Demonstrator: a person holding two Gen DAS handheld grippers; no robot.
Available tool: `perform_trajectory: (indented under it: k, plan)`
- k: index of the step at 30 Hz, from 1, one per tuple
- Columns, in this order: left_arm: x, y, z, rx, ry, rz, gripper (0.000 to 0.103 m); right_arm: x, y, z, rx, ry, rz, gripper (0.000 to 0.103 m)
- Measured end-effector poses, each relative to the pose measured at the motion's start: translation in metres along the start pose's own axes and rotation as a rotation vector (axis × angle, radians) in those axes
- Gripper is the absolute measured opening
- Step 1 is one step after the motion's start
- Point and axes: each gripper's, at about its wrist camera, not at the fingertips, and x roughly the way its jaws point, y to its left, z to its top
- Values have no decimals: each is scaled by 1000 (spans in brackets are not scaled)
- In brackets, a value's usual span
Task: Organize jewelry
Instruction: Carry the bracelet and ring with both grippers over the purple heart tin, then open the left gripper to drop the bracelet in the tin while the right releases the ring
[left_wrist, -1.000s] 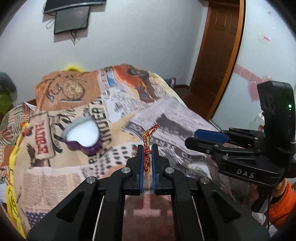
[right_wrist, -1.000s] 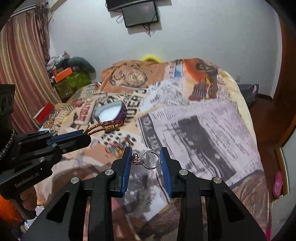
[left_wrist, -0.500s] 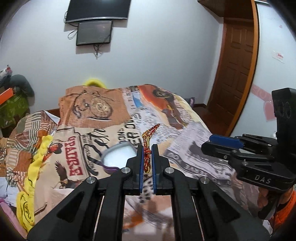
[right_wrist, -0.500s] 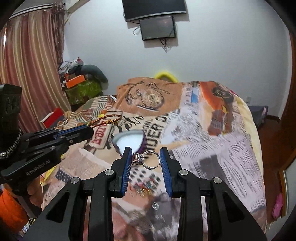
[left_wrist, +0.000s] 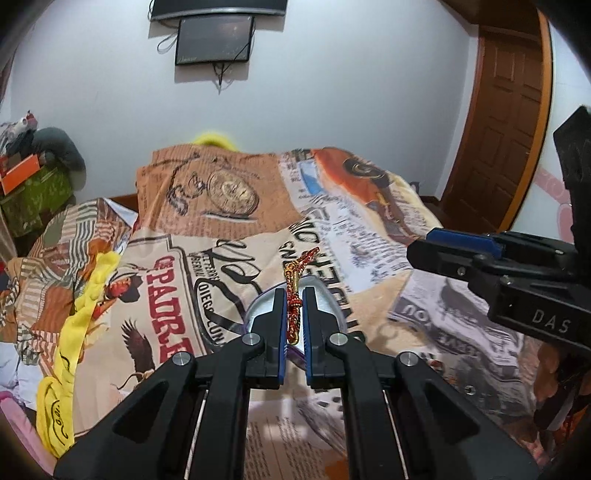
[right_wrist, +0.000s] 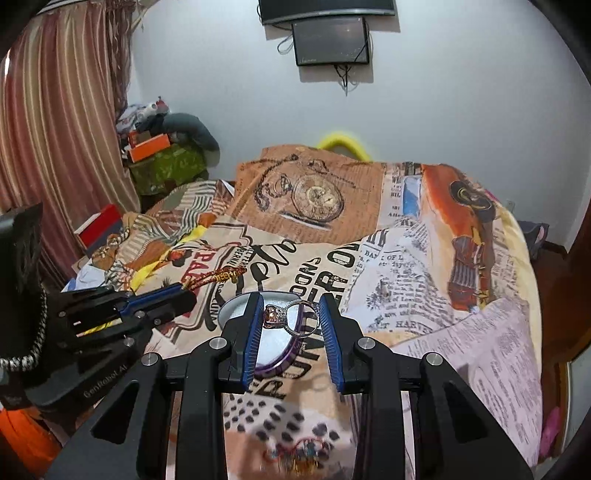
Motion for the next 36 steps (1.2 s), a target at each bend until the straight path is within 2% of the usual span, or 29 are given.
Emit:
perform_trajectory:
  k: [12, 18, 24, 28, 36]
  plan:
    - [53, 16, -3, -40, 109, -50, 6, 51, 3, 5, -46, 130, 25, 28]
    - [68, 13, -11, -22, 170, -71, 6, 66, 0, 0, -42, 180, 48, 28]
    - [64, 15, -14, -5, 159, -27, 8, 77, -4, 0, -20, 217, 75, 28]
    - [58, 21, -13, -15, 145, -12, 23, 82, -3, -1, -7, 239, 108, 28]
    - [45, 37, -10, -32, 124, 28, 25, 92, 7, -3, -53, 267, 101, 28]
